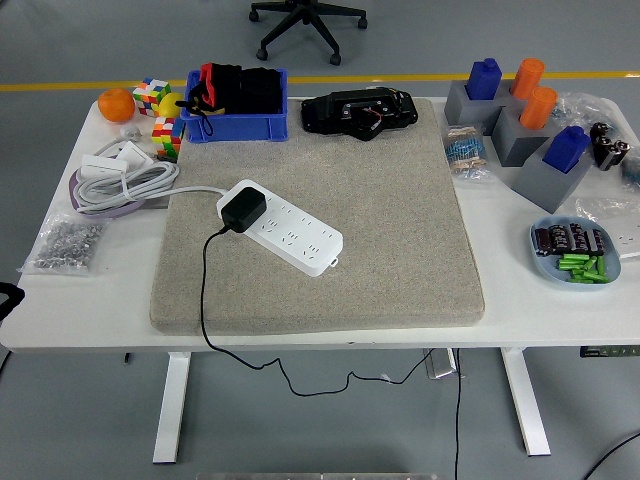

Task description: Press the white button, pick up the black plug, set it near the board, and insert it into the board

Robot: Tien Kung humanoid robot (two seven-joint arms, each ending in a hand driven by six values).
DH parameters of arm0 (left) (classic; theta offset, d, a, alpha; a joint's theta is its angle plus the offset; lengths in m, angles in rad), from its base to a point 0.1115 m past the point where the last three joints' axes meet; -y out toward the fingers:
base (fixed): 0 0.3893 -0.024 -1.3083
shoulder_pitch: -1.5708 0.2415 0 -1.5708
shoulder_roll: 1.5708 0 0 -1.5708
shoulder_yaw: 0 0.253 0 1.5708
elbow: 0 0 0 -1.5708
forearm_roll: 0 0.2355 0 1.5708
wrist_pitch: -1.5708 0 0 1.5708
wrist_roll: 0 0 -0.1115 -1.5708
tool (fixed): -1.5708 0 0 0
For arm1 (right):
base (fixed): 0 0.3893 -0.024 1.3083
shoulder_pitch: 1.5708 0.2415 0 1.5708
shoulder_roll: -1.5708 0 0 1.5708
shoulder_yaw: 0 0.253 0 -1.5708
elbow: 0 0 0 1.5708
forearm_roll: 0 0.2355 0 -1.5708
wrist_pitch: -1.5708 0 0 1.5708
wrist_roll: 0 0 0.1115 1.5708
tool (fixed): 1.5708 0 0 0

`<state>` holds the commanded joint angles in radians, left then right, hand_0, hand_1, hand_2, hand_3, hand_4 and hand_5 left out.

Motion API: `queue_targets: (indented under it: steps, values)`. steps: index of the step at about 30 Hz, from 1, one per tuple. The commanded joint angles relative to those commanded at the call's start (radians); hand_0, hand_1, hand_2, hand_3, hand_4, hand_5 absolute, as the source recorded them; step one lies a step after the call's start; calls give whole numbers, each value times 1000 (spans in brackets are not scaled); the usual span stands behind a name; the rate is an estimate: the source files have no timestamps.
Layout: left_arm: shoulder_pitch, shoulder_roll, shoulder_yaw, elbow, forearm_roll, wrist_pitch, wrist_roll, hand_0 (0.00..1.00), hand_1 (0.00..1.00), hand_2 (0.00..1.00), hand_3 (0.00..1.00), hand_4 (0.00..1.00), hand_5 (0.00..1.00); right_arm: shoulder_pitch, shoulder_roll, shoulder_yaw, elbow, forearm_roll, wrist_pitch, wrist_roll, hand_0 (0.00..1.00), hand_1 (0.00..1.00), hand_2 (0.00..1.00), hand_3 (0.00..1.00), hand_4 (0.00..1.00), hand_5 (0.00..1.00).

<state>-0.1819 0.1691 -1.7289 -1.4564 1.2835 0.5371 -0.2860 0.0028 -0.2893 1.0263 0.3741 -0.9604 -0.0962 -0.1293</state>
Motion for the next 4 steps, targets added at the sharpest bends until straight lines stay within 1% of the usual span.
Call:
queue_targets:
  steps: [4]
  values:
    - [0, 0, 4, -4, 2, -3, 3, 776, 819, 814, 740, 764, 454, -4, 2, 1, -2, 0, 0, -1, 577, 535, 550, 537, 644, 384]
